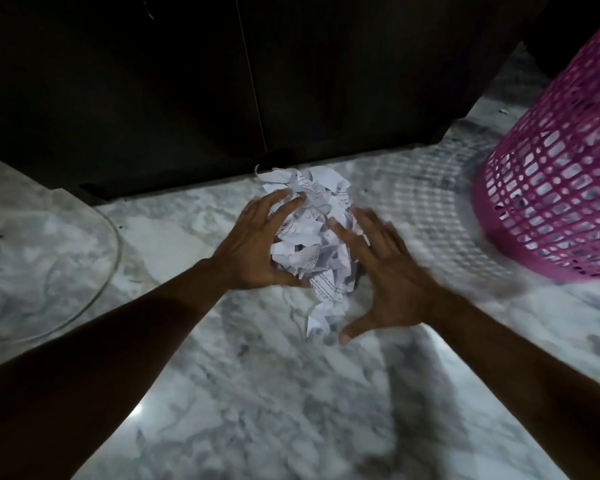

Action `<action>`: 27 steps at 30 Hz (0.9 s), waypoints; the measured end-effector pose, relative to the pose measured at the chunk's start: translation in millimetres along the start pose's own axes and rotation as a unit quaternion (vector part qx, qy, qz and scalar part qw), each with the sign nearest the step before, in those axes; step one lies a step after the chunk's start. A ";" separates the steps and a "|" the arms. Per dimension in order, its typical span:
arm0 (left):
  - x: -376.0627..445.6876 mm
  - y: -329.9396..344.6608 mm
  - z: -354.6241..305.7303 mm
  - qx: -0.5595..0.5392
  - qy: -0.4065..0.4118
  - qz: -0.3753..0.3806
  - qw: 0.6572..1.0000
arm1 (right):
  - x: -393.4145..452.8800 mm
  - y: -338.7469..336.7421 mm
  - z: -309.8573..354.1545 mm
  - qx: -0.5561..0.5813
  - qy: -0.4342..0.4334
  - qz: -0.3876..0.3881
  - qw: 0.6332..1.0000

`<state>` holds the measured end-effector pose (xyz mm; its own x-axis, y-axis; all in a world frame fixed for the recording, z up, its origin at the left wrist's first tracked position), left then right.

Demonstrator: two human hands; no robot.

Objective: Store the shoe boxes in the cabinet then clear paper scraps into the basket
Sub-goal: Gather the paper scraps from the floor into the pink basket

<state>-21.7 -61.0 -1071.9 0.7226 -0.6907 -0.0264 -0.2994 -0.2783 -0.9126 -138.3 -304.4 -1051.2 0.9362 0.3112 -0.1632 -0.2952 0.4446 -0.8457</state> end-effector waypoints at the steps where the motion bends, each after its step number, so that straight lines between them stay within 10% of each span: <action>1: -0.5 -1.1 -1.3 -0.001 -0.001 0.006 1.000 | -4.4 8.8 6.2 -0.013 -0.008 -0.020 1.000; 8: 0.8 -12.6 -0.5 -0.041 0.004 0.050 0.998 | 28.1 29.3 13.3 -0.018 0.003 -0.093 0.995; 27: 38.7 7.5 11.5 0.012 -0.115 -0.147 0.982 | 142.8 4.4 -9.0 -0.037 0.058 -0.185 0.980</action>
<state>11.2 -82.2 -1084.5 0.8985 -0.4121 0.1512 -0.0429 -0.4251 -0.9041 -4.2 -265.5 -1082.7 0.9933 0.0407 0.1085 0.0791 0.4460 -0.8915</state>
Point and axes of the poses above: each hand's wrist, its own x-axis towards the middle knuckle, its own y-axis out of the palm, z = x × y, the point moved 1 cm from there along x, towards the middle knuckle, and after that the axes turned 4 degrees about x, right-handed, at the moved point
